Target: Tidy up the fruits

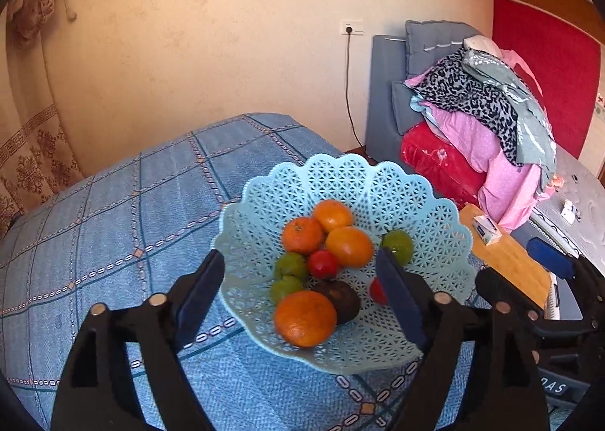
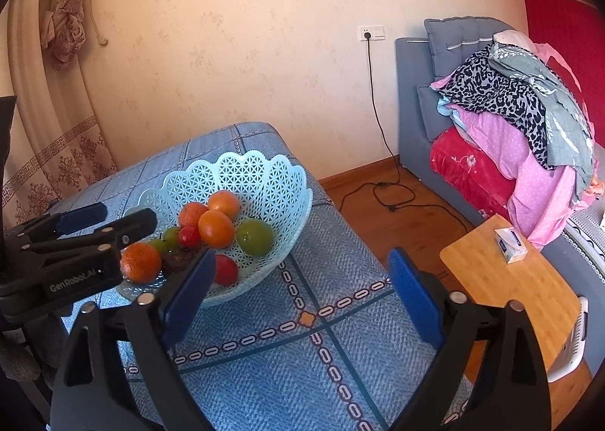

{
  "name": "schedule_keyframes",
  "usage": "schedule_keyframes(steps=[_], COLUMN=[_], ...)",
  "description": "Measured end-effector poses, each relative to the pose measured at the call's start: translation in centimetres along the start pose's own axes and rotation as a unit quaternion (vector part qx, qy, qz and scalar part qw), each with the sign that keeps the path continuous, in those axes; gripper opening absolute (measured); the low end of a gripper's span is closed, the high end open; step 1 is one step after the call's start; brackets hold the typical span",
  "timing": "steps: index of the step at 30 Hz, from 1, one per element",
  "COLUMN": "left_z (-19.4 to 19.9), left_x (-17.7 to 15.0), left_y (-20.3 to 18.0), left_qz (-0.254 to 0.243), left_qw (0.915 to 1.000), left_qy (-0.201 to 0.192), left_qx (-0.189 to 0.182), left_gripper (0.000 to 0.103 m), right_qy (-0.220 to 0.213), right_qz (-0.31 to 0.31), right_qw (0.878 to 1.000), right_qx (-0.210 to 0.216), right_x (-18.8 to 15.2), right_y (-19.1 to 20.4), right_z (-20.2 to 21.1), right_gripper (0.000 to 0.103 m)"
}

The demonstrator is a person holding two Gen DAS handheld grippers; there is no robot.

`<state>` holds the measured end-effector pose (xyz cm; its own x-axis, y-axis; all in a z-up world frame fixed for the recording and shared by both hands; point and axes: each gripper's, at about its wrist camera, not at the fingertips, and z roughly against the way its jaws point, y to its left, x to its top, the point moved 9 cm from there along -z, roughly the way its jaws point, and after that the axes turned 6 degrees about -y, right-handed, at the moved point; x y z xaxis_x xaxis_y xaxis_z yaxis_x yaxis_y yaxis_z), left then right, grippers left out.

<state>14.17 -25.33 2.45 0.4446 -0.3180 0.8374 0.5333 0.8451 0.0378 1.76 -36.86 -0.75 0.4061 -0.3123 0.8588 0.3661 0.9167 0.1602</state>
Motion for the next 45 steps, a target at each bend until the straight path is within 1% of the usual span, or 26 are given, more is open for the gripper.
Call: schedule_keyframes(steps=[1,3,5,6,9,16,18,24,30,38,45], left_z=[0.1,0.5,0.8,1.1,1.8,3.8,4.4,5.7,6.5,6.8,7.1], left_x=[0.0,0.0,0.0,-0.1,-0.3,-0.6,-0.7,-0.9,-1.2,-1.3,-1.5], left_y=[0.4,1.2,2.0,2.4,3.2,4.1,4.1,3.9,3.7,4.2,4.5], left_qz=[0.003,0.009,0.016,0.02,0.024,0.002,-0.002,-0.004,-0.032,-0.038,-0.042], left_qw=[1.0,0.9999,0.9996,0.9993,0.9987,0.9952,0.9943,0.993,0.9875,0.9849,0.9826], left_qy=[-0.001,-0.001,-0.002,-0.002,-0.006,-0.019,-0.02,-0.027,-0.034,-0.035,-0.035], left_qx=[0.004,0.014,0.025,0.03,0.044,0.096,0.105,0.115,0.15,0.165,0.177], left_gripper=[0.086,0.092,0.093,0.096,0.098,0.098,0.098,0.098,0.098,0.098,0.098], right_qy=[0.0,0.0,0.0,0.001,0.0,0.0,0.0,-0.009,-0.011,-0.009,-0.011], right_qz=[0.001,0.001,0.002,0.003,0.008,0.025,0.029,0.038,0.05,0.059,0.081], right_qw=[1.0,1.0,1.0,1.0,1.0,1.0,0.999,0.999,0.998,0.998,0.996], right_qx=[0.001,0.002,0.004,0.005,0.006,0.013,0.017,0.018,0.02,0.03,0.022], right_x=[0.0,0.1,0.1,0.1,0.2,0.4,0.4,0.7,0.7,0.6,0.4], right_y=[0.1,0.1,0.2,0.3,0.6,1.6,2.0,2.5,2.9,3.6,4.1], right_z=[0.0,0.1,0.2,0.2,0.5,1.0,1.3,2.0,2.3,2.5,2.5], right_gripper=[0.096,0.097,0.099,0.1,0.1,0.101,0.101,0.101,0.101,0.101,0.101])
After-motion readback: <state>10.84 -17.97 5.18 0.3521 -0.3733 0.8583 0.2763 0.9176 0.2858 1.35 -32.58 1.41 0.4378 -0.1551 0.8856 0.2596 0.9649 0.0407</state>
